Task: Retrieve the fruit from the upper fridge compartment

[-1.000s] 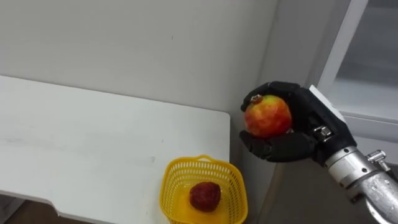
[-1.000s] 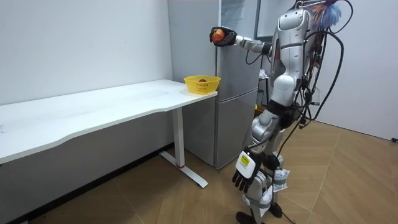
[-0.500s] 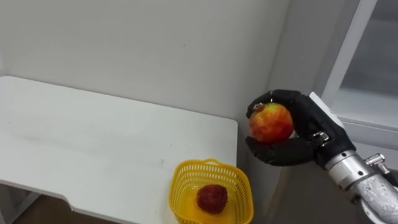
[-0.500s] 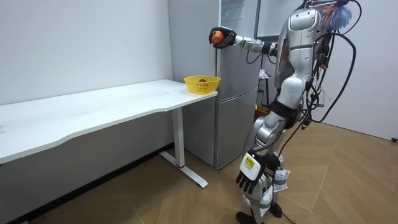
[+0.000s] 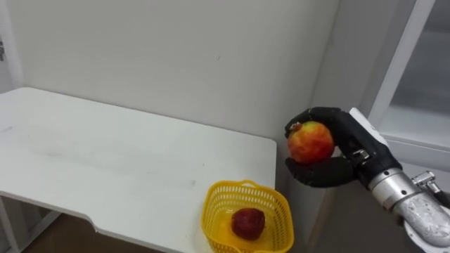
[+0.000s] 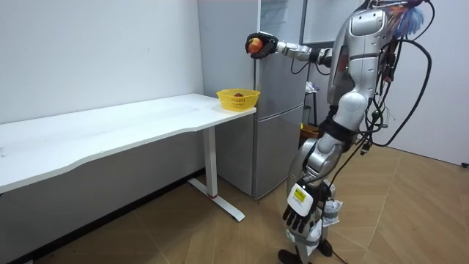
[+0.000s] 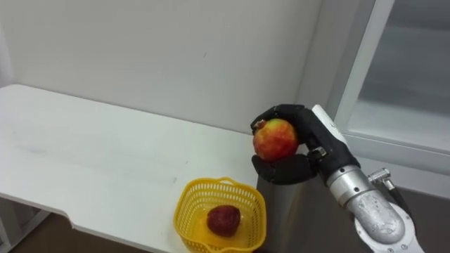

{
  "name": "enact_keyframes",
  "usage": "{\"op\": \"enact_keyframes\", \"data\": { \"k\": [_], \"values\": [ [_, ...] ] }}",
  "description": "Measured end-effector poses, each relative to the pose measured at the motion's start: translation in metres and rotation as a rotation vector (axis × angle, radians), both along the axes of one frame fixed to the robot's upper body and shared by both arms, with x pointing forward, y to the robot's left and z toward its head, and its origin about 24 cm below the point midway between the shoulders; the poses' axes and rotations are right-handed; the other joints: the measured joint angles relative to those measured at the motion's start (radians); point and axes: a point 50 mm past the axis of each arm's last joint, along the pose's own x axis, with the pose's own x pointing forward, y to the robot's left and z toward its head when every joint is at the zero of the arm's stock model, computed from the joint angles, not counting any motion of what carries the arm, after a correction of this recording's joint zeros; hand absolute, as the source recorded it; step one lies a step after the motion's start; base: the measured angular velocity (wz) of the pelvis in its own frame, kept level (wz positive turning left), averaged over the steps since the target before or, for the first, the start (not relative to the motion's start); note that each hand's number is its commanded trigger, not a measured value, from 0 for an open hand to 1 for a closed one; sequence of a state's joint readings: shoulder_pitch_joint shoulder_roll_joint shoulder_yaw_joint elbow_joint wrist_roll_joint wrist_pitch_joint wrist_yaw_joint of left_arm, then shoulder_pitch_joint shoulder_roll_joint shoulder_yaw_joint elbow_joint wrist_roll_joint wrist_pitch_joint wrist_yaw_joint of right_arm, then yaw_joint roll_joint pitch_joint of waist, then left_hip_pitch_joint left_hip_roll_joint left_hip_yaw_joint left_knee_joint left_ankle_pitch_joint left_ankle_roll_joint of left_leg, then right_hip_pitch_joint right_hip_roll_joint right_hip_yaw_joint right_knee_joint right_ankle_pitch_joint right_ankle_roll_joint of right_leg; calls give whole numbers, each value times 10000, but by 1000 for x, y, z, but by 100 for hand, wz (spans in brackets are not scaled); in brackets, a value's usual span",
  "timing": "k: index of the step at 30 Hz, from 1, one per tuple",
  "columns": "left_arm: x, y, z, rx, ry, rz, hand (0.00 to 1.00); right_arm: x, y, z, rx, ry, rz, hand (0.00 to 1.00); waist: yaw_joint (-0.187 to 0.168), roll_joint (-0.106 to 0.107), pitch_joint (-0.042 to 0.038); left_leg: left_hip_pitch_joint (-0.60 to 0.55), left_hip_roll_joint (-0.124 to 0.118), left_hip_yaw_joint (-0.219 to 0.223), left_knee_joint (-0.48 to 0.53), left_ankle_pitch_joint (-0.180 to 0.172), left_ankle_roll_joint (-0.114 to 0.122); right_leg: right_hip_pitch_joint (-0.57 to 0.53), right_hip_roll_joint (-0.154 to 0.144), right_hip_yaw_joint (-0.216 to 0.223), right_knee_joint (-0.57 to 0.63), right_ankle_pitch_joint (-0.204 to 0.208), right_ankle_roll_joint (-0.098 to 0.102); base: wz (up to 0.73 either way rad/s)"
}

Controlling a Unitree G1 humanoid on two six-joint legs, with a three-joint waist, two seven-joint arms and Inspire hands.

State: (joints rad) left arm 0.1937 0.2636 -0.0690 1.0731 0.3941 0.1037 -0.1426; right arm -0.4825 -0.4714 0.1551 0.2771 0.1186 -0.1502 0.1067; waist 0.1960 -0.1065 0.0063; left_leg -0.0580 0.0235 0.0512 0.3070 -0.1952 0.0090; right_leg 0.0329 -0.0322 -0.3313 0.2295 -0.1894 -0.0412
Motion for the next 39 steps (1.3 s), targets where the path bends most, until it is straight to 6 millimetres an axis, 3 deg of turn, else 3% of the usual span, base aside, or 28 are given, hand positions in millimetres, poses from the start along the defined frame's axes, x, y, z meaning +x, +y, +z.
{"op": "enact_keyframes", "data": {
  "k": [5, 9, 12, 14, 19, 32, 39],
  "values": [
    [3, -1, 0, -21, -25, -164, 0, -1, 15, 6, 470, -431, -151, 100, -2, 8, -13, -31, 2, 77, -63, 34, -57, -224, 17, 98, 136, -66, -92, -7],
    [7, -1, 0, -215, 30, -181, 0, -12, 58, 13, 332, -823, 1229, 100, 22, 28, -81, -90, 37, 163, -151, 82, -131, -332, 96, 183, 111, 19, -261, -4],
    [13, -3, 0, -324, -268, -296, 0, -21, 81, 17, 294, -1006, 2312, 100, 146, 74, -57, -97, 21, 128, -160, 88, -142, -287, 113, 162, 66, 11, -252, 8],
    [15, -3, 1, -334, -335, -318, 0, -25, 86, 21, 268, -1192, 2598, 100, 275, 76, -55, -120, 11, 91, -178, 87, -140, -276, 104, 164, 54, -12, -219, 11],
    [14, -3, 0, -331, -304, -306, 0, -28, 89, 26, 251, -1435, 2773, 100, 284, 120, -20, -135, -29, -9, -228, 30, -69, -142, 67, 116, -97, -72, -101, 10],
    [12, -3, 0, -302, -320, -295, 0, -29, 90, 27, -39, -1510, 2706, 100, 237, 185, 26, -211, -68, -19, -230, -21, -26, -169, 18, 32, -140, -107, -45, 0],
    [7, -3, 0, -262, -192, -248, 0, -27, 87, 19, -82, -1138, 2574, 100, 45, 212, 44, -204, -146, -118, -224, -24, -19, -138, -29, -67, -111, -124, -16, 4]
  ]
}}
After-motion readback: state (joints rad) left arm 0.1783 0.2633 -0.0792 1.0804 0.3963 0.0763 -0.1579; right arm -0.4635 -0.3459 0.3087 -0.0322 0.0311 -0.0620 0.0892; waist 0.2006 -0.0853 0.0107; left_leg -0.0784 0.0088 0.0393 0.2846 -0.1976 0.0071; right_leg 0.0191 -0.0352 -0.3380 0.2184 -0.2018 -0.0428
